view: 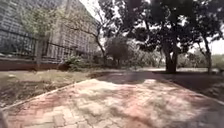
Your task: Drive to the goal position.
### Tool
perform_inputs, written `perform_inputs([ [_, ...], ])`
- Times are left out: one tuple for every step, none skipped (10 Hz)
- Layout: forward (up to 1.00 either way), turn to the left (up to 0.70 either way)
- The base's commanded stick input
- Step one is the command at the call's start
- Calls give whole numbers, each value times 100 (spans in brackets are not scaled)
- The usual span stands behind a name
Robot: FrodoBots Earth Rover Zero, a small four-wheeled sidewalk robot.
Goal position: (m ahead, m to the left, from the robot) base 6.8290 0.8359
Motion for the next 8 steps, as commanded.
perform_inputs([
  [70, 0],
  [70, 0],
  [70, 0],
  [70, -4],
  [70, -12],
  [70, -20],
  [70, -30],
  [70, -28],
])
